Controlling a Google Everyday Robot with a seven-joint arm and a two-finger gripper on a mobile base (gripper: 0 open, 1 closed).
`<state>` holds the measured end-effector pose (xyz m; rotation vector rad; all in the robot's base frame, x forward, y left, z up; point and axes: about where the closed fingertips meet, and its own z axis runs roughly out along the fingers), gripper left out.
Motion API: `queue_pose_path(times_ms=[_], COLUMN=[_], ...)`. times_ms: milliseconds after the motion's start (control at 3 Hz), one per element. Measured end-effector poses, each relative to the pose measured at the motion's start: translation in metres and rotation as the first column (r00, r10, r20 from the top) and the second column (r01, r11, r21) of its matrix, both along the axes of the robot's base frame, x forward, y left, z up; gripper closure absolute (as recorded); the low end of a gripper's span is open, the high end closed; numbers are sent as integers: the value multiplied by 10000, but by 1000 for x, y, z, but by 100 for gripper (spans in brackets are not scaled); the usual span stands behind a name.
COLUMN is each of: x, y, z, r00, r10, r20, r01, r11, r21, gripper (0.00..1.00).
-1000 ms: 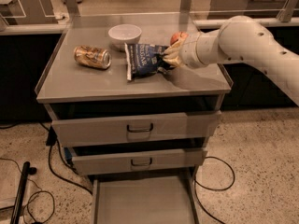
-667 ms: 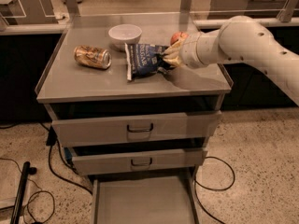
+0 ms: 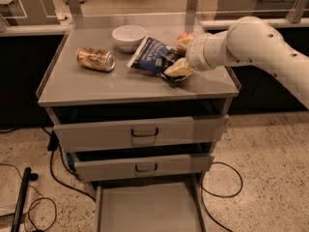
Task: Pick blue chip bag from bottom drawer and place on counter
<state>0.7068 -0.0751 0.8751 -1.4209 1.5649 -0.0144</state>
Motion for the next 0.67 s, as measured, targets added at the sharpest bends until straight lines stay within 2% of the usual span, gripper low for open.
queue_pose_path(times_ms=[333, 667], x=[0, 0], y=[0, 0], z=[0, 0], r00=[10000, 10000], r10=[1, 1], r20=[-1, -1], r01=[-1, -1], r11=[10000, 10000], r21=[0, 0], gripper=[0, 0])
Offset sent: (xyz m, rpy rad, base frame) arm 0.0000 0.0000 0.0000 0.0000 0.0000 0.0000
